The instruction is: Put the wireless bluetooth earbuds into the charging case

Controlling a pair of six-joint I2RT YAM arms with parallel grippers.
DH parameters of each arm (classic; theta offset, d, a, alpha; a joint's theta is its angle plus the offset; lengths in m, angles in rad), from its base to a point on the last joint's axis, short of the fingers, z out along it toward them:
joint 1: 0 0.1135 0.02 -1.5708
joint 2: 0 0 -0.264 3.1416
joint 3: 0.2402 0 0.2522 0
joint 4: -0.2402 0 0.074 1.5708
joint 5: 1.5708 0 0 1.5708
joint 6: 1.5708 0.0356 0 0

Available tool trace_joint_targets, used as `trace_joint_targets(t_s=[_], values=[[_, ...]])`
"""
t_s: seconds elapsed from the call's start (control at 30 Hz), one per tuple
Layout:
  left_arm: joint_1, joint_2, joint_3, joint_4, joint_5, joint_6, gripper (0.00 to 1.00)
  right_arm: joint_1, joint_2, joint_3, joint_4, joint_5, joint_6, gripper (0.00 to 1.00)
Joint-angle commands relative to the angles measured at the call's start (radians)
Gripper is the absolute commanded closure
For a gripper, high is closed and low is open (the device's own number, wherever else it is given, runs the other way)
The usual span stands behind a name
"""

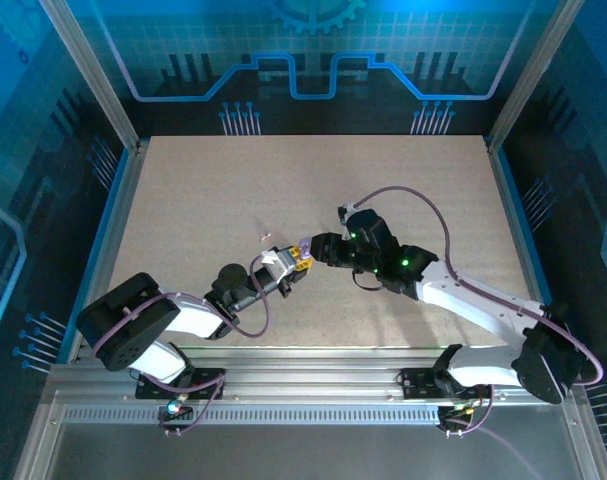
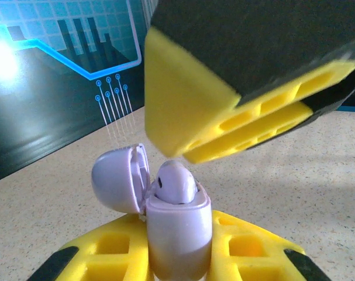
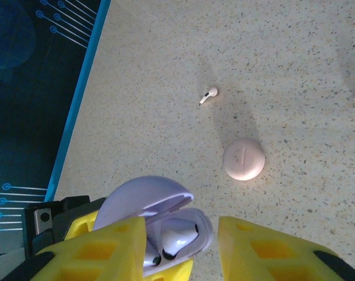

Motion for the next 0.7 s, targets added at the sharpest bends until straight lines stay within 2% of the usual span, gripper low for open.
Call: trace_joint_targets(t_s=[0.0, 0.17, 0.37, 0.57, 0.67], values=[[-0.006, -0.021, -0.005, 0.034, 0.007, -0.007, 0.93, 0.010, -0.055, -0.009, -0.012, 0.026, -0.050, 0.58], [-0.005, -0.035, -0.004, 0.025, 0.015, -0.026, 0.93, -0.005, -0.106, -0.047, 0.018, 0.005, -0.129, 0.53], [-0.006, -0.083, 0.005, -0.020, 0.042, -0.039, 0.93, -0.041, -0.176, -0.069, 0.025, -0.056, -0.323, 0.47], [-0.005, -0.169, 0.020, -0.117, 0.110, -0.087, 0.93, -0.127, -0.289, -0.136, 0.066, -0.220, -0.634, 0.41], [-0.007, -0.206, 0.027, -0.145, 0.150, -0.116, 0.93, -0.187, -0.354, -0.176, 0.064, -0.361, -0.831, 0.37]])
